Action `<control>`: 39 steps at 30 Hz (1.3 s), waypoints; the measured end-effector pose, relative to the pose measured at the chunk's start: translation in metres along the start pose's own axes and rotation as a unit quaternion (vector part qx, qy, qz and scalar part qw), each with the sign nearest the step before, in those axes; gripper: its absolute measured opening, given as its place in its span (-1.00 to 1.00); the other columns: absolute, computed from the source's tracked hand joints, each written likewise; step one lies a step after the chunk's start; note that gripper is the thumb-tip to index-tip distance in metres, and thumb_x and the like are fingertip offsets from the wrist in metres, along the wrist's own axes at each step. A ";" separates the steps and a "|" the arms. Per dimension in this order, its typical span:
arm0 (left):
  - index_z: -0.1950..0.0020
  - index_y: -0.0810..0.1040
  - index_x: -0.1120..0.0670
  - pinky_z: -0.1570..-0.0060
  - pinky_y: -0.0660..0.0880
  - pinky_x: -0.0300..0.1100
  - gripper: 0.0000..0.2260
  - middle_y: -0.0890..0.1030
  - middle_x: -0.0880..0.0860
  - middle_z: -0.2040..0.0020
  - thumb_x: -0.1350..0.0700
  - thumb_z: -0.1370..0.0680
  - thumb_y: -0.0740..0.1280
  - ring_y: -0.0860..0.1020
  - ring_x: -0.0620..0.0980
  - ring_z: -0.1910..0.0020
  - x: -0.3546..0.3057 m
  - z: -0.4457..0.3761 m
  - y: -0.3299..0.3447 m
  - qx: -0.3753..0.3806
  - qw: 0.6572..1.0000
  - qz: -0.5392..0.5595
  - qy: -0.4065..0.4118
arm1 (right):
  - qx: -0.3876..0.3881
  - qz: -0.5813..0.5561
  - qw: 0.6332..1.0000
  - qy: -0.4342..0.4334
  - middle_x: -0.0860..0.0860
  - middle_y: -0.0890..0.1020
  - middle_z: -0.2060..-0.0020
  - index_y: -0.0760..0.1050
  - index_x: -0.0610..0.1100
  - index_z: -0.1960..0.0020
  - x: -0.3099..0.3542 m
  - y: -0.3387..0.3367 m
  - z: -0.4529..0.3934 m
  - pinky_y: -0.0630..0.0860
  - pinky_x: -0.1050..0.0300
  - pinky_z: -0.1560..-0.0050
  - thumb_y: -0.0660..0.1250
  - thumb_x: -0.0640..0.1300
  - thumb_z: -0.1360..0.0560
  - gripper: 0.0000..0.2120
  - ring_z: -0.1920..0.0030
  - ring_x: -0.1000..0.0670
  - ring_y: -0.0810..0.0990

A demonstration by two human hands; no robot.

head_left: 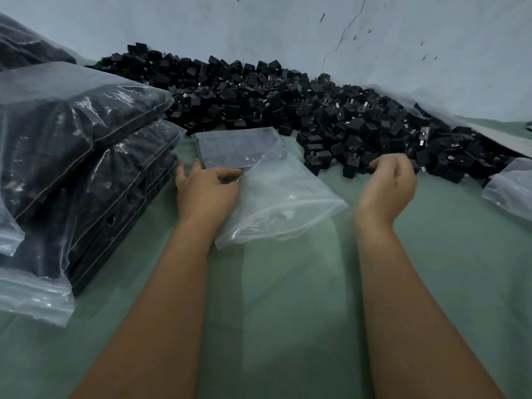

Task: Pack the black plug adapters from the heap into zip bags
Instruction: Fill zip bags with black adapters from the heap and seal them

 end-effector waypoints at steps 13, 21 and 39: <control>-0.33 0.51 -0.21 -0.45 -0.03 -0.08 -0.61 0.31 -0.05 -0.53 0.00 -0.50 0.36 0.15 -0.04 -0.53 -0.039 0.012 0.033 0.056 0.958 -0.174 0.221 | 0.281 0.315 0.904 0.066 -0.04 0.15 -0.45 0.32 0.26 -0.38 -0.064 0.054 -0.002 0.07 0.00 -0.43 0.14 0.09 -0.52 -0.58 -0.46 -0.05 0.07; -0.24 0.59 -0.17 -0.44 0.07 -0.06 -0.67 0.42 -0.02 -0.45 0.04 -0.48 0.41 0.28 -0.01 -0.47 -0.044 0.014 0.027 0.045 0.957 -0.161 0.238 | 0.299 0.389 0.870 0.050 -0.01 0.08 -0.52 0.15 0.11 -0.51 -0.072 0.058 -0.004 0.01 -0.02 -0.46 0.09 0.12 -0.54 -0.46 -0.49 -0.05 0.03; -0.19 0.57 -0.25 0.02 0.44 -0.31 -0.63 0.63 -0.21 0.04 -0.26 -0.41 0.44 0.55 -0.25 0.00 -0.057 0.047 0.036 0.198 0.954 0.009 0.224 | 0.105 -0.005 0.990 0.094 0.08 0.51 0.25 0.39 0.01 0.14 -0.041 0.013 -0.001 0.41 0.36 0.28 0.50 -0.07 -0.32 -0.72 0.34 0.17 0.46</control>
Point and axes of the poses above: each hand's wrist, its own z-axis away from the middle knuckle, its own y-axis out of the palm, x = y × z, the point moved 10 cm from there along -z, towards the middle knuckle
